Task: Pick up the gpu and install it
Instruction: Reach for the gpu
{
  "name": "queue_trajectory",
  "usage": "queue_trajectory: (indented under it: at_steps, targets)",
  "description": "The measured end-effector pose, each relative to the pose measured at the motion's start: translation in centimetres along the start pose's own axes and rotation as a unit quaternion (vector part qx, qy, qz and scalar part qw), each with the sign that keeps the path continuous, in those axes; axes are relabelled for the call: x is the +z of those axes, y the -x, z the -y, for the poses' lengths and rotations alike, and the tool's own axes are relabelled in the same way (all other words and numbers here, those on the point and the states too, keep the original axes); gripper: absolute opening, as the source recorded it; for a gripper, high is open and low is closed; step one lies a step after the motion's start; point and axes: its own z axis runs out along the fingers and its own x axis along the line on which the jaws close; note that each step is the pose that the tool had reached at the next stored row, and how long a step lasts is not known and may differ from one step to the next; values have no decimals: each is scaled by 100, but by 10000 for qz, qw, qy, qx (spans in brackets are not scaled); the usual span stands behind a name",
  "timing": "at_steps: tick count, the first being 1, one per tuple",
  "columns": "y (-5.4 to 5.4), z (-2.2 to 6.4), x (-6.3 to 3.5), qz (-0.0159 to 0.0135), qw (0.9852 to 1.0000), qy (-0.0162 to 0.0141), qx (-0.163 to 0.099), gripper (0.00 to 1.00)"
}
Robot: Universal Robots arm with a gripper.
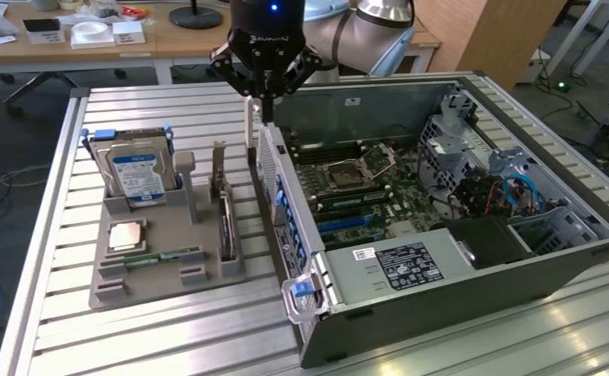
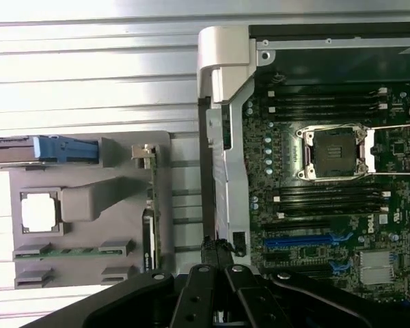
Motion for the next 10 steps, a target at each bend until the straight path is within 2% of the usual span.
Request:
queue_trajectory:
  at_steps: [10]
  targets:
    - [-319, 23, 6, 0, 10000, 0, 0, 11]
